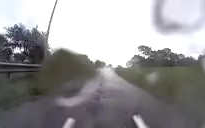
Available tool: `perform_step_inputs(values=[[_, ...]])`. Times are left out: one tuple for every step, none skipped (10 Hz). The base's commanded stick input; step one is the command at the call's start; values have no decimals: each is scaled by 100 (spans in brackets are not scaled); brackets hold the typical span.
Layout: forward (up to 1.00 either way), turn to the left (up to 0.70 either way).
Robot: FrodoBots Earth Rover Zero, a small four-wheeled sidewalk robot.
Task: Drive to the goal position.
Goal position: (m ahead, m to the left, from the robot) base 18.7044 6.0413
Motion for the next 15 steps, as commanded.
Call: perform_step_inputs(values=[[85,-16],[85,0],[85,0],[85,0],[85,0],[85,0],[85,0],[85,0],[85,0],[85,0],[85,0],[85,0],[85,0],[85,0],[85,0]])
